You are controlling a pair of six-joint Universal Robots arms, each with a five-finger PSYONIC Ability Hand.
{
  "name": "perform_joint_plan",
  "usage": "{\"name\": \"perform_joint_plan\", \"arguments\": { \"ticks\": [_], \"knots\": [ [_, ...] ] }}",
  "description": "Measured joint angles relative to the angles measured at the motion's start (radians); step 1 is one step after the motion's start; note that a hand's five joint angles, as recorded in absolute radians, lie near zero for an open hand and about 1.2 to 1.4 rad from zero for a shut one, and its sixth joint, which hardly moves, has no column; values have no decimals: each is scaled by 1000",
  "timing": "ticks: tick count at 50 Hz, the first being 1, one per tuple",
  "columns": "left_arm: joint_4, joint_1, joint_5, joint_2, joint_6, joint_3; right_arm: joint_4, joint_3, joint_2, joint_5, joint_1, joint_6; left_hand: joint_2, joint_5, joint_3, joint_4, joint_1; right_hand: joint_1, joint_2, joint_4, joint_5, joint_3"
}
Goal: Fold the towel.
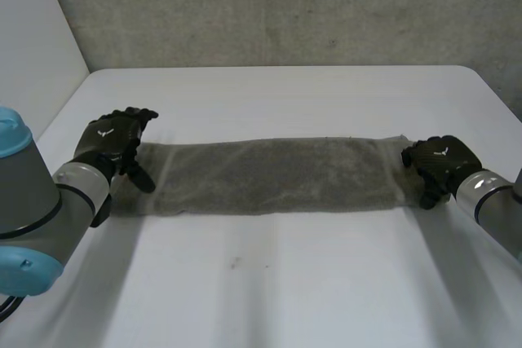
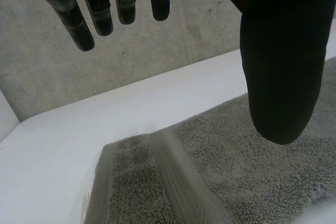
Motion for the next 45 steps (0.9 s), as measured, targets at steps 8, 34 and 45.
{"name": "perform_joint_plan", "arguments": {
  "ticks": [8,34,45],
  "knots": [
    [16,-2,0,-3,7,-15,-78,-23,89,9,-23,-45,0,0,0,0,0,318,381,359,343,358],
    [23,-2,-1,9,8,-30,-236,-109,-12,360,-62,-398,0,0,0,-1,0,489,631,649,628,639],
    [24,-2,-3,12,8,-37,-357,-152,-18,39,440,-300,0,0,0,-1,0,493,631,651,630,649]
  ]
}}
